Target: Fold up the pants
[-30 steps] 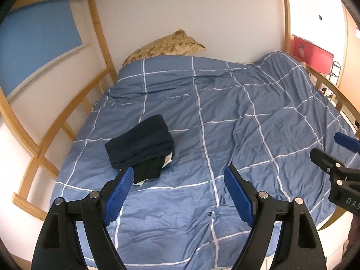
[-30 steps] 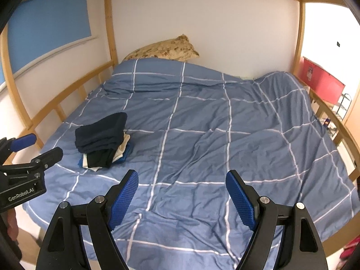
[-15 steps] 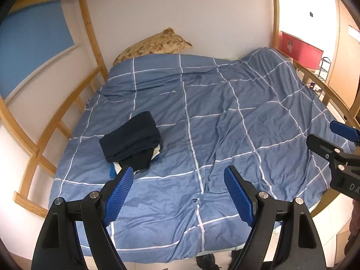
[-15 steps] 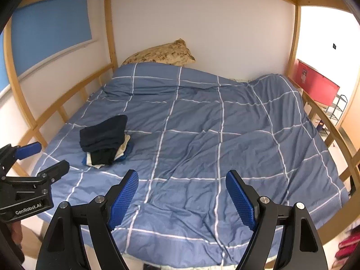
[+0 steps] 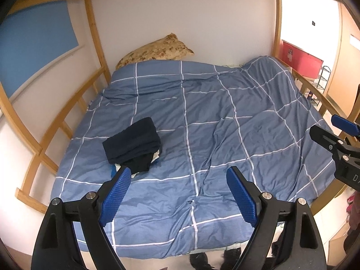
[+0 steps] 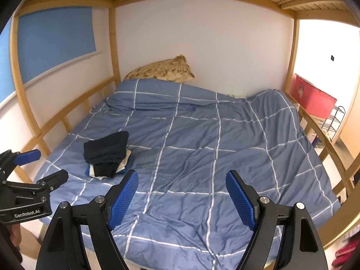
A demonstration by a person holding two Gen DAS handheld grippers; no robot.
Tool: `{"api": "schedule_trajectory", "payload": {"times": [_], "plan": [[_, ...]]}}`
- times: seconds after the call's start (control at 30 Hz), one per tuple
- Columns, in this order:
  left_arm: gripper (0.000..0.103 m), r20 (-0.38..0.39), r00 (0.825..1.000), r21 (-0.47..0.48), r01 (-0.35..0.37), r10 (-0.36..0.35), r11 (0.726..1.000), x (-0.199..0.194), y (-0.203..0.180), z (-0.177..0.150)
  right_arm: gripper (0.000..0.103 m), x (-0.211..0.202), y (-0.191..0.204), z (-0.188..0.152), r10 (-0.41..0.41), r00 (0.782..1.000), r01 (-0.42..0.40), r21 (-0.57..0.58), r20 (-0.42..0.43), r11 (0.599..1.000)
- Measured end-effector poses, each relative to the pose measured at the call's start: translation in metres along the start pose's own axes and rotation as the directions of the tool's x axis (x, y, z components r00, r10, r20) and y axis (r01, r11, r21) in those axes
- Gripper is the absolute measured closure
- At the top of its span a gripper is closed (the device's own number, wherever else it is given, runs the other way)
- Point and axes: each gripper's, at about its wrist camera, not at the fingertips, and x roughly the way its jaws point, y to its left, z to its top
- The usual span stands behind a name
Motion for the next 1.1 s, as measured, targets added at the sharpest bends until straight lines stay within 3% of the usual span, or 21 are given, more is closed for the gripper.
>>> {"api": "schedule_trajectory", "payload": {"times": [0.57, 0.7, 1.1], "plan": [[0.015, -0.014, 1.000, 0.007, 0.001, -0.001, 1.000, -0.007, -0.001, 0.013, 0.023, -0.008, 0.000, 0.014, 0.018, 0.999, -0.019, -0.027, -0.028, 0.999], [0.005, -0.010, 1.000, 0.010, -0.008, 0.008, 1.000, -0.007, 0.000, 0.015, 0.023, -0.007, 0.002, 0.016, 0.020, 0.999, -0.021, -0.036, -0.031, 0.999], [0.005, -0.025, 1.000, -0.007, -0.008, 0.007, 1.000, -0.001, 0.002, 0.020, 0.023, -0.005, 0.004, 0.020, 0.028, 0.999, -0.030, -0.046, -0.039, 0.998]]}}
